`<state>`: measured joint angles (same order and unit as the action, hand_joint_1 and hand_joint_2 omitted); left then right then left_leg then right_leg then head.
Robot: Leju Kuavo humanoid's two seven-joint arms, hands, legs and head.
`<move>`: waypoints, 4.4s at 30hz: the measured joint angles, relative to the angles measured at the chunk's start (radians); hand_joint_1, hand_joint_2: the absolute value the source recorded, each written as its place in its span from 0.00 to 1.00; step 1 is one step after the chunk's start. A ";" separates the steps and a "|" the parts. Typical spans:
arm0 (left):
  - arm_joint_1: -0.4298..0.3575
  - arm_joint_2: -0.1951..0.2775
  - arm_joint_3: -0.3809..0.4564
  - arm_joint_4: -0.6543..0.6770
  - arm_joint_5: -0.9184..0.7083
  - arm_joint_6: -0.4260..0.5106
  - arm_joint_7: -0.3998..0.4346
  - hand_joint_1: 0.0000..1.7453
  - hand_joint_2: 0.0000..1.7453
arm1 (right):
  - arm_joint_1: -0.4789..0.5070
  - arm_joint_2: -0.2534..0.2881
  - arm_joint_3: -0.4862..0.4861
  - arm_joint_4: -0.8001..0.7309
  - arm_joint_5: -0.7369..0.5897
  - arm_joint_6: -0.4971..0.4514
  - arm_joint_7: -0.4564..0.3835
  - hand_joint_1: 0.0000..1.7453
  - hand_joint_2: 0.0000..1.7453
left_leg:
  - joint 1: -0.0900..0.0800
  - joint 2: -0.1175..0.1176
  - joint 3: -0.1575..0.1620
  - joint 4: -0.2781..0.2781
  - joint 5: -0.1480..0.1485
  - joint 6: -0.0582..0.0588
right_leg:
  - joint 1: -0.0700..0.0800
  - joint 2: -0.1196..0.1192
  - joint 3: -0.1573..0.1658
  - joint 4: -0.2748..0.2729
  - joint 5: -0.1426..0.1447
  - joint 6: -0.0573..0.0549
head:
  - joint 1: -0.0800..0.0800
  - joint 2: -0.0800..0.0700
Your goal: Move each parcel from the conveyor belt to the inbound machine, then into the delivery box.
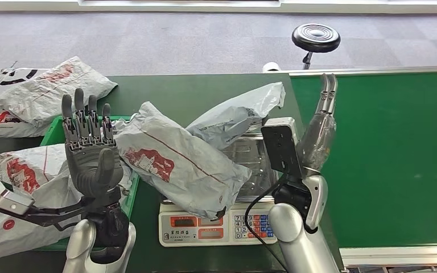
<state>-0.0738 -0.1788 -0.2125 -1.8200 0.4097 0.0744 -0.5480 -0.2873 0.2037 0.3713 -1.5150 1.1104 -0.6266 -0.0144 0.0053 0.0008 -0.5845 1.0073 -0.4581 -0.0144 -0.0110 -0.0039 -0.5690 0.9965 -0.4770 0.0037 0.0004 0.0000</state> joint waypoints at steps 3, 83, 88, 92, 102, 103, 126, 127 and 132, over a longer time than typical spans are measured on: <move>0.000 0.000 0.000 0.000 0.000 0.000 0.000 0.00 1.00 | 0.010 0.000 -0.020 -0.023 0.004 -0.011 -0.007 0.00 1.00 | 0.000 0.000 0.000 0.000 0.000 0.000 | 0.000 0.000 0.000 0.000 0.000 0.000 | 0.000 0.000; 0.065 0.067 0.191 0.079 -1.009 0.622 0.134 1.00 1.00 | 0.195 0.077 -0.522 -0.425 -0.579 -0.069 -0.683 0.00 1.00 | -0.001 0.004 0.002 0.000 -0.001 0.001 | 0.000 0.003 0.000 0.000 0.000 0.001 | 0.000 0.000; 0.060 0.031 0.259 0.039 -0.999 0.622 0.109 1.00 1.00 | 0.194 0.077 -0.521 -0.425 -0.580 -0.069 -0.683 0.00 1.00 | -0.001 0.004 0.002 0.000 -0.001 0.001 | -0.001 0.003 0.001 0.000 0.000 0.001 | 0.000 0.000; 0.059 0.019 0.280 0.024 -0.999 0.622 0.108 1.00 1.00 | 0.194 0.077 -0.521 -0.425 -0.580 -0.069 -0.683 0.00 1.00 | -0.001 0.004 0.002 0.000 -0.001 0.001 | -0.001 0.003 0.001 0.000 0.000 0.001 | 0.000 0.000; 0.048 -0.018 0.317 0.017 -1.018 0.622 0.031 1.00 1.00 | 0.195 0.077 -0.521 -0.425 -0.583 -0.069 -0.683 0.00 1.00 | -0.001 0.004 0.002 0.000 -0.001 0.001 | -0.001 0.003 0.000 0.000 0.000 0.001 | 0.000 0.000; 0.043 -0.030 0.329 0.017 -1.043 0.622 0.005 1.00 1.00 | 0.195 0.077 -0.521 -0.425 -0.583 -0.069 -0.683 0.00 1.00 | -0.001 0.004 0.002 0.000 -0.001 0.001 | -0.001 0.003 0.000 0.000 0.000 0.001 | 0.000 0.000; -0.060 0.173 0.157 0.421 -1.917 0.332 0.943 0.51 0.75 | 0.204 0.077 -0.542 -0.427 -0.585 -0.070 -0.676 0.00 1.00 | -0.002 0.009 0.002 0.000 -0.002 0.000 | -0.001 0.007 -0.002 0.000 0.001 -0.001 | 0.000 0.000; -0.059 0.173 0.159 0.426 -1.917 0.334 0.941 0.26 0.50 | 0.204 0.077 -0.542 -0.427 -0.582 -0.070 -0.671 0.00 1.00 | -0.002 0.009 0.002 0.000 -0.002 0.000 | -0.001 0.007 -0.002 0.000 0.001 -0.001 | 0.000 0.000; -0.047 0.159 0.208 0.431 -1.907 0.420 0.904 0.00 0.00 | 0.204 0.077 -0.542 -0.427 -0.563 -0.070 -0.647 0.00 1.00 | -0.002 0.009 0.002 0.000 -0.002 0.000 | -0.001 0.007 -0.002 0.000 0.001 -0.001 | 0.000 0.000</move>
<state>-0.1204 -0.0196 -0.0047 -1.3890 -1.4968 0.4940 0.3558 -0.0832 0.2804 -0.1705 -1.9417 0.5478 -0.6966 -0.6612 0.0036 0.0102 -0.5823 1.0072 -0.4598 -0.0143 -0.0116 0.0030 -0.5705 0.9968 -0.4758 0.0025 0.0008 0.0000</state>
